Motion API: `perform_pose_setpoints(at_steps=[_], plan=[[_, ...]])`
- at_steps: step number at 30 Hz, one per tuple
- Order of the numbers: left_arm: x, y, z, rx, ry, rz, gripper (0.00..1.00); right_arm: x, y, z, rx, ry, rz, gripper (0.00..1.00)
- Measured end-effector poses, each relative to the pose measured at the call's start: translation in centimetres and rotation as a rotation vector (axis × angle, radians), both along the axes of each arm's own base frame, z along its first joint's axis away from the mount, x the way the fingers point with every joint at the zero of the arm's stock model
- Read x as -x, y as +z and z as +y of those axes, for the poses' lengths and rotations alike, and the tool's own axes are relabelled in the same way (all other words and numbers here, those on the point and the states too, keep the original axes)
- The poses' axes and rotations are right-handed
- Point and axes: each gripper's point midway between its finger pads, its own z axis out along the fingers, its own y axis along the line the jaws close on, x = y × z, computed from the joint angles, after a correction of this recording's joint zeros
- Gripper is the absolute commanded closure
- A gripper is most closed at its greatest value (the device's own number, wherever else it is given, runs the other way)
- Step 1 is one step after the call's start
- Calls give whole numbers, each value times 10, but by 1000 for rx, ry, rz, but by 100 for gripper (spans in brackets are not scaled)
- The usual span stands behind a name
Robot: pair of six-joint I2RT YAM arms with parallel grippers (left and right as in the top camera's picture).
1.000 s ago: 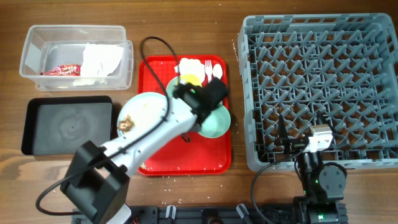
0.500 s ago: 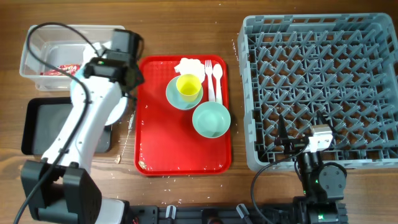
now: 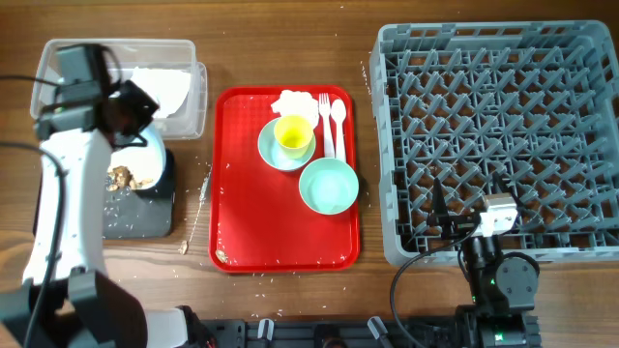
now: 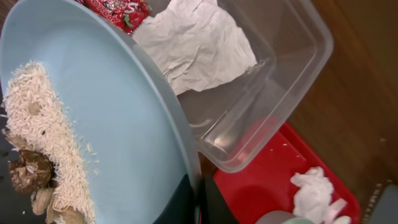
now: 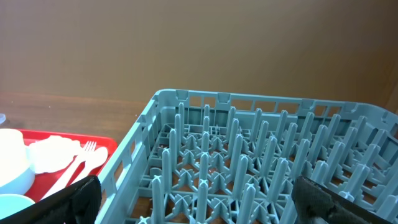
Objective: Sort waste into correct bins and load items into the dishwasher rack
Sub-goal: 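Lift the plate with the left gripper and move it over the black tray, then tilt the plate to dump the rice and scraps onto the black tray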
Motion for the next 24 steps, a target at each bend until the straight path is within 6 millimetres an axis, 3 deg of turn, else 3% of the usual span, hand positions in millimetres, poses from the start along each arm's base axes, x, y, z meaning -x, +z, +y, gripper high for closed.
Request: perform_pose_setpoints(at_steps=[2,8,15,21,24], plan=[[6,13,10,66,34,-44,96,0,0,0,0,0,0,0],[22,25,46,306,120,-121,96,0,0,0,0,0,0,0],[44,38,70,504,175,-188,96,0,0,0,0,0,0,0],[52,61,65,644,71,-302,96,0,0,0,0,0,0,0],[56,67,73,649,48,-349,96,0,0,0,0,0,0,0]])
